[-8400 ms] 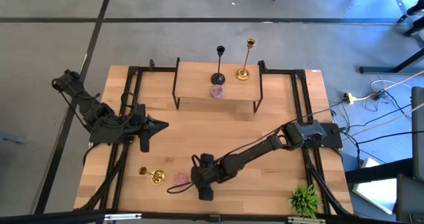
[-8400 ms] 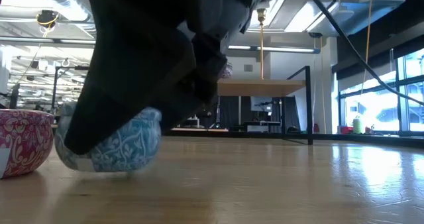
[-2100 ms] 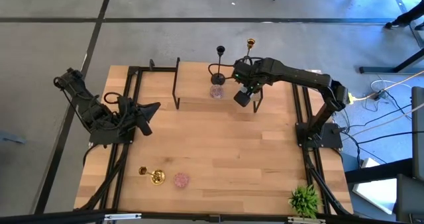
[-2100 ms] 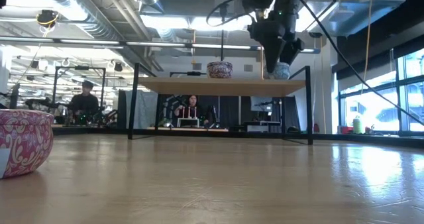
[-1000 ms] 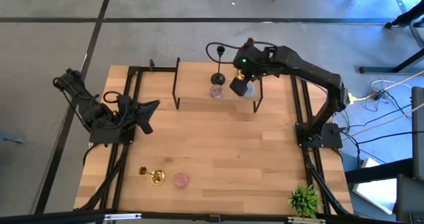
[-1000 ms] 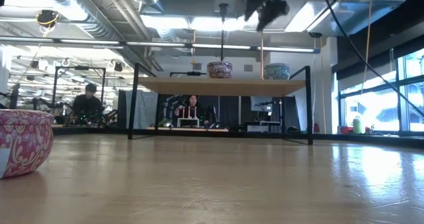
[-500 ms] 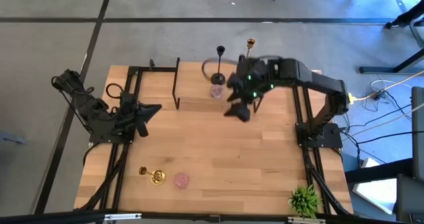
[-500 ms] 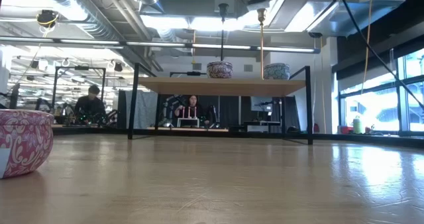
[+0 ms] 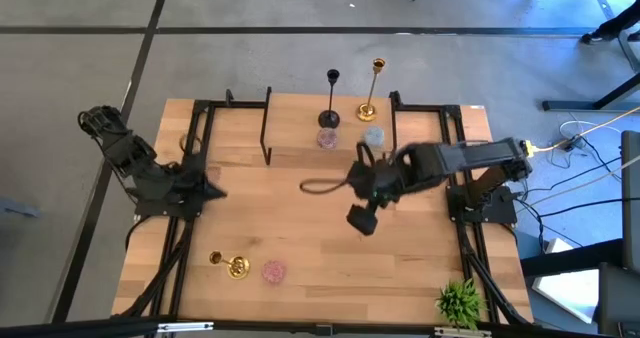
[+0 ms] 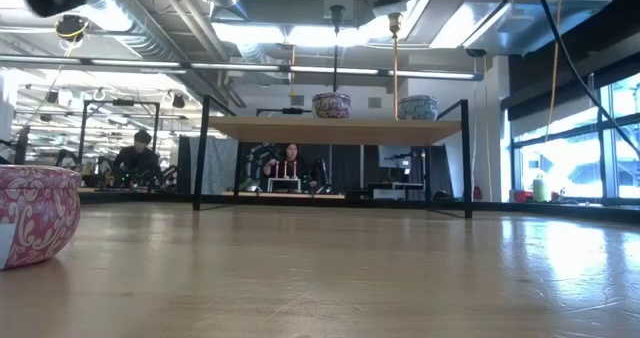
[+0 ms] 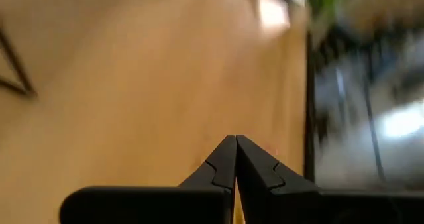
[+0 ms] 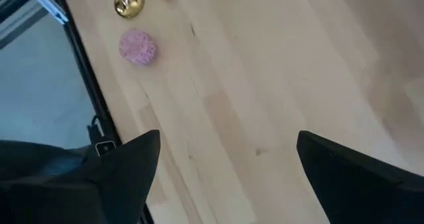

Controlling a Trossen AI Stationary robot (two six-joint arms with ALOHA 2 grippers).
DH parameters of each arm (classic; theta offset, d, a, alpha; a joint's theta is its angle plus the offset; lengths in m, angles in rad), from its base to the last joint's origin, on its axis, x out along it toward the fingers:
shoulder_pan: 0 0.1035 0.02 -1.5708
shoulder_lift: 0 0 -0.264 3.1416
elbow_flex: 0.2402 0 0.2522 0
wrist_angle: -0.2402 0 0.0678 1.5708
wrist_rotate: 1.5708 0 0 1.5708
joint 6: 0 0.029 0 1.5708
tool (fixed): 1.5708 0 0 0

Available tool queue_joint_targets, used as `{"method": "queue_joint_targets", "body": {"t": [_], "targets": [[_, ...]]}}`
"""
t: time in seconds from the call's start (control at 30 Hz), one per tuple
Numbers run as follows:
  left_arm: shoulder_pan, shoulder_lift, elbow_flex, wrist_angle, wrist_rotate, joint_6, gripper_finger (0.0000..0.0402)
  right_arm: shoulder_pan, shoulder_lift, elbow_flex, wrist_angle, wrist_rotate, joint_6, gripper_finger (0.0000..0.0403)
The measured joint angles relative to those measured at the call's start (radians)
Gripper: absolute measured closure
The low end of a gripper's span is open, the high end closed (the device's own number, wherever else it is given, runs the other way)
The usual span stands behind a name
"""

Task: Pick & Place candle stick holders
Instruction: Put the gold candle holder on the shelf

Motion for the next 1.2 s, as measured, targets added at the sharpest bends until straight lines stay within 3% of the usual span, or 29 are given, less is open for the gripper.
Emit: {"method": "queue_joint_targets", "body": {"t": [0.1, 0.33, 0.63, 0.8, 1.0, 1.2], "targets": [[-0.019, 0.017, -0.008, -0.054, 0.178, 0.011, 0.0396, 0.04, 0.0, -0.076, 0.059, 0.027, 0.065, 0.0045], [-0.087, 0.034, -0.122, 0.054, 0.349, -0.017, 0.0389, 0.07, 0.0, -0.242, 0.22, 0.013, 0.163, 0.0045], [-0.249, 0.12, -0.324, 0.446, 0.418, -0.122, 0.0377, 0.087, 0.0, -0.336, 0.239, 0.007, 0.237, 0.0045], [-0.347, 0.196, -0.352, 0.541, 0.414, -0.208, 0.0348, 0.092, 0.0, -0.34, 0.241, 0.007, 0.24, 0.0045], [-0.419, 0.294, -0.352, 0.685, 0.225, -0.186, 0.0306, 0.092, 0.0, -0.34, 0.253, 0.008, 0.248, 0.0045], [-0.424, 0.379, -0.352, 0.691, 0.091, -0.165, 0.0272, 0.092, 0.0, -0.34, 0.282, 0.008, 0.266, 0.0045]]}}
